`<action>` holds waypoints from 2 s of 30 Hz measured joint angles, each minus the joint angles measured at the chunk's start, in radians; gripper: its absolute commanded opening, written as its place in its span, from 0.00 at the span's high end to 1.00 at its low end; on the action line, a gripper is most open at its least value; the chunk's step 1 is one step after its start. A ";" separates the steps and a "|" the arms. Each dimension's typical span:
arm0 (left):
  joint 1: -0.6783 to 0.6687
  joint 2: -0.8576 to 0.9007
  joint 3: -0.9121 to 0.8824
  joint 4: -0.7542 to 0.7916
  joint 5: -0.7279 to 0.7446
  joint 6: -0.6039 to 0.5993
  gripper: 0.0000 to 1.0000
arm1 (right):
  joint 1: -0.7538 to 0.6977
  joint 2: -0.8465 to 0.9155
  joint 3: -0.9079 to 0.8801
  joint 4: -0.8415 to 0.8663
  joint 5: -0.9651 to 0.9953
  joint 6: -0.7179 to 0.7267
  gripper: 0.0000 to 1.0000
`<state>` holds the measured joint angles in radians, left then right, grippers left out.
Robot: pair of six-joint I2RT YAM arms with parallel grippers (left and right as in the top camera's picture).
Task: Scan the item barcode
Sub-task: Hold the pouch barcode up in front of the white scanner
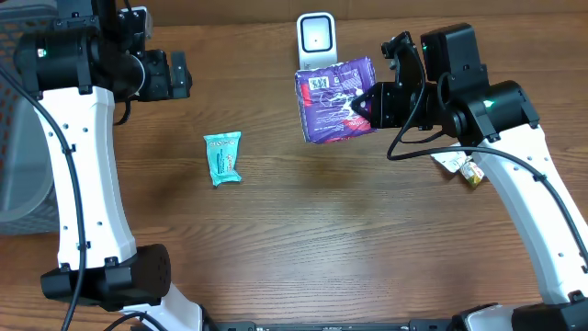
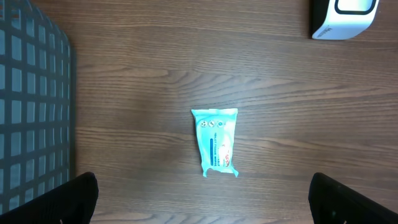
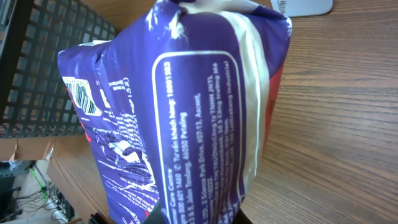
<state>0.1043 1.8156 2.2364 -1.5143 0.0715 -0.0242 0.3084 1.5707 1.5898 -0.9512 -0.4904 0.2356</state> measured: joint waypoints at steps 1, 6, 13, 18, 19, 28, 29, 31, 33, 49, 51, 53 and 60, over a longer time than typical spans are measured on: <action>0.000 0.000 0.000 0.000 0.000 0.000 0.01 | 0.000 0.000 0.000 0.000 0.000 0.000 0.96; 0.000 0.000 0.000 0.000 0.000 0.000 0.00 | 0.002 0.000 0.018 -0.008 0.026 0.000 0.96; 0.000 0.000 0.000 0.000 0.000 0.000 0.00 | 0.056 0.000 0.156 -0.003 0.331 0.000 0.96; 0.000 0.000 0.000 0.000 0.000 0.000 0.00 | 0.156 0.024 0.173 0.032 0.716 -0.012 0.96; 0.000 0.000 0.000 0.000 0.000 0.000 0.00 | 0.177 0.044 0.173 0.056 0.809 -0.023 0.96; 0.000 0.000 0.000 0.000 0.000 0.000 0.00 | 0.224 0.312 0.173 0.521 1.290 -0.407 0.96; 0.000 0.000 0.000 0.000 0.000 0.000 0.01 | 0.224 0.339 0.172 0.582 1.307 -0.478 0.96; 0.000 0.000 0.000 0.001 0.000 0.000 0.00 | 0.224 0.395 0.172 0.734 1.336 -0.631 0.96; 0.000 0.000 0.000 0.000 0.000 0.000 0.00 | 0.224 0.440 0.172 0.867 1.347 -0.758 0.96; 0.000 0.000 0.000 0.000 0.000 0.000 0.00 | 0.223 0.681 0.172 1.222 1.279 -1.399 0.96; 0.000 0.000 0.000 0.000 0.000 0.000 0.00 | 0.223 0.721 0.172 1.288 1.273 -1.421 0.96; 0.000 0.000 0.000 0.000 0.000 0.000 0.01 | 0.223 0.748 0.172 1.302 1.263 -1.449 0.96; 0.000 0.000 0.000 0.000 0.000 0.000 0.00 | 0.220 0.782 0.172 1.361 1.225 -1.508 0.96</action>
<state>0.1043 1.8156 2.2364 -1.5143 0.0711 -0.0242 0.5289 2.3528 1.7618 0.4099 0.7349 -1.2728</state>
